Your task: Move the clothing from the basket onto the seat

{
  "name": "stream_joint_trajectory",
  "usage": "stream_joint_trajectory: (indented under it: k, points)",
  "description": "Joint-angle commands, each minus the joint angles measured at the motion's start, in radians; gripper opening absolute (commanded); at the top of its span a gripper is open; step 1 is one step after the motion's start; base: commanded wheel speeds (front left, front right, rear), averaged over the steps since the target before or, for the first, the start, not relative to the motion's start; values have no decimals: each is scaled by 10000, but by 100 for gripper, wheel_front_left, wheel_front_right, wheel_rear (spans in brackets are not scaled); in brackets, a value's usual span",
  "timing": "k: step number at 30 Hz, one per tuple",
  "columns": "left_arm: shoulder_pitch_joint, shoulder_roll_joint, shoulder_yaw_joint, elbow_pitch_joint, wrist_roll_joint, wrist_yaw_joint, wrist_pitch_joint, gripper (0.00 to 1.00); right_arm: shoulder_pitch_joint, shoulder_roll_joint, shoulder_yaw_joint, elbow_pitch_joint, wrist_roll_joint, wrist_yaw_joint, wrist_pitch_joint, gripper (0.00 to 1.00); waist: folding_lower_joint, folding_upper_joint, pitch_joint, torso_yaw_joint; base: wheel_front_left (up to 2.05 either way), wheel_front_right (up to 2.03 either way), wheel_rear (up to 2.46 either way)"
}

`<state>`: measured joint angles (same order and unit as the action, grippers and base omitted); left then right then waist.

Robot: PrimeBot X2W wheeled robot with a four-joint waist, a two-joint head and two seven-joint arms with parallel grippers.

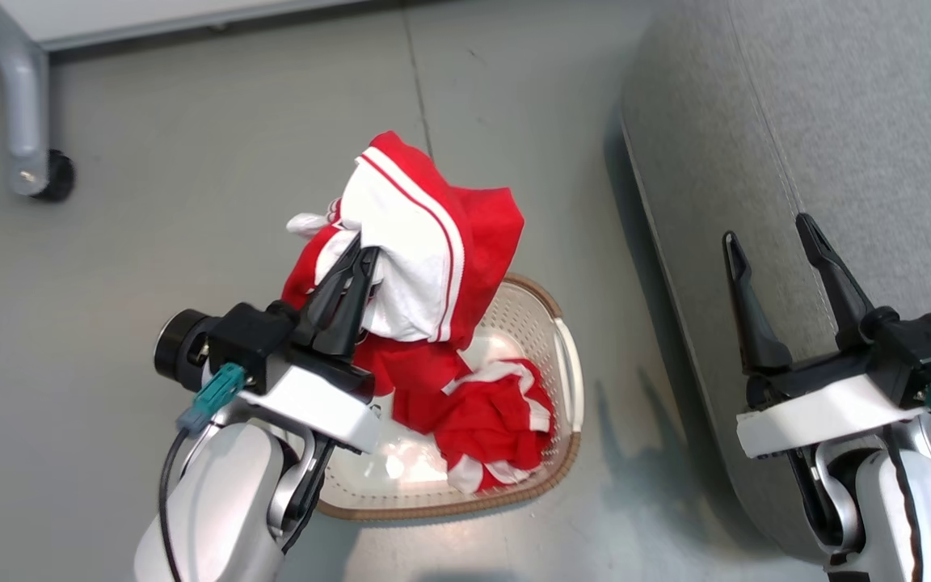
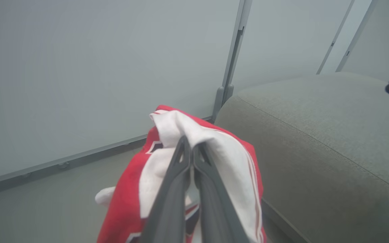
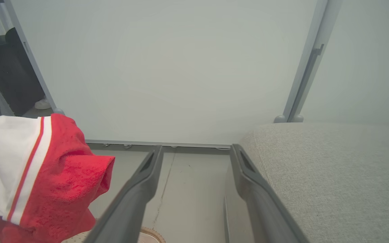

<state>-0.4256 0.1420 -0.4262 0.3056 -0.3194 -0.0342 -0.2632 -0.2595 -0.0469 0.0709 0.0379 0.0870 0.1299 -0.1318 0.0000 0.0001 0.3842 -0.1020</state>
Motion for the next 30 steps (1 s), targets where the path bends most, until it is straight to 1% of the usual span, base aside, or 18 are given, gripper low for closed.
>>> stream_joint_trajectory:
  k: [1,6,11,12,17,22,30]
  points:
    - [214,24,161,-300,-129,34,-35,0,174,-72,-61,9,67,16,72,100,0,-1,-755,655,0,0,0]
    - [791,131,598,-1398,-165,87,-35,0,537,-69,-90,152,283,16,178,100,0,-1,-1513,985,0,0,0]
    - [1266,177,788,-2068,-267,31,-34,0,893,-68,44,313,471,16,268,100,0,-1,-2201,1161,0,0,0]
    - [1266,177,788,-2068,-267,31,-34,0,893,-68,44,313,471,16,268,100,0,-1,-2201,1161,0,0,0]
    - [1744,203,710,-2476,-259,102,-22,0,1351,-65,249,462,688,16,337,100,0,-1,-2950,1263,0,0,0]
    - [2161,196,578,-2680,-294,264,198,0,1819,-68,323,499,894,16,442,100,0,-1,-3505,1294,0,0,0]
    - [2504,202,426,-2740,-345,365,366,0,2279,-66,192,342,1050,16,577,100,0,-1,-3847,1271,0,0,0]
